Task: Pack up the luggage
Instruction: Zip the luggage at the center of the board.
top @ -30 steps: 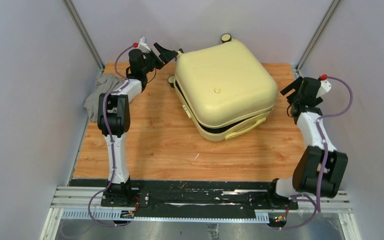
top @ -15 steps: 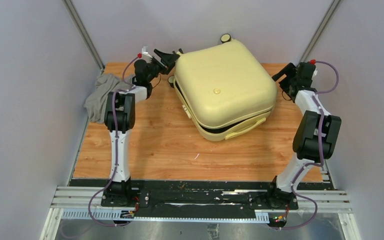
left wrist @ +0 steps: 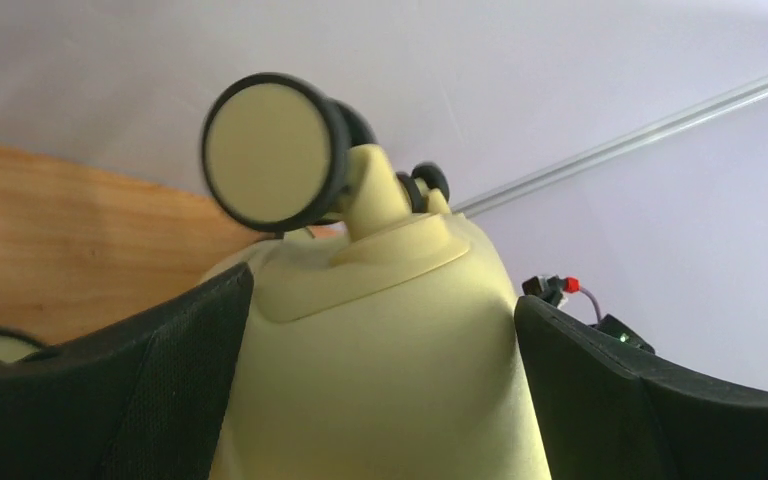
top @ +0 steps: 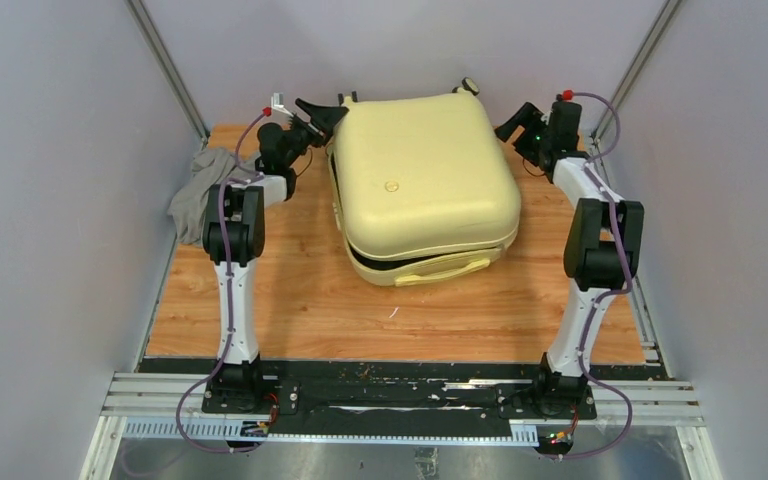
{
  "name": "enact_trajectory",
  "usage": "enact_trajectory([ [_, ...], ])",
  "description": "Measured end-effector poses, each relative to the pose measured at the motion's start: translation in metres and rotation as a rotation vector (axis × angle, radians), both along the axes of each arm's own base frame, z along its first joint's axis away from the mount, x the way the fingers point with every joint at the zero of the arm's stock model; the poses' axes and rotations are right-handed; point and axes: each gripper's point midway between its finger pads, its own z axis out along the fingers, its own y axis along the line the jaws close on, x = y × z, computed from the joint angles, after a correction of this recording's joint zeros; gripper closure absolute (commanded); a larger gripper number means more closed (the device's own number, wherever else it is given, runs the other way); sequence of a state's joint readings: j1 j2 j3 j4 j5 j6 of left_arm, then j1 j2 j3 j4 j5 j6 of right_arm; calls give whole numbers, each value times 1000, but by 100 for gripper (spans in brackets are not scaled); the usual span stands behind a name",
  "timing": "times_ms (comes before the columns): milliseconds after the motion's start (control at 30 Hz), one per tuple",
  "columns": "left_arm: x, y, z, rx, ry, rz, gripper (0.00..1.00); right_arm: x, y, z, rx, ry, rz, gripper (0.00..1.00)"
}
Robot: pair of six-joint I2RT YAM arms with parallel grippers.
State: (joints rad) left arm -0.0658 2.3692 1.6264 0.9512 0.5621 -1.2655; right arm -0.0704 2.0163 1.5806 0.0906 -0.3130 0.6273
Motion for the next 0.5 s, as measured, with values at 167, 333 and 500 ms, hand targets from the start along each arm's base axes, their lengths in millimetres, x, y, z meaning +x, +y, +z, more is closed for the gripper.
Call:
enact_trajectory([
  [167, 1, 20, 12, 7, -84, 41, 0, 11, 55, -14, 9, 7, 162, 13],
  [333, -9, 53, 10, -7, -111, 89, 0, 12, 95, -24, 26, 17, 283, 13],
  [500, -40, 73, 8, -28, -106, 123, 0, 18, 115, -22, 17, -3, 348, 13],
])
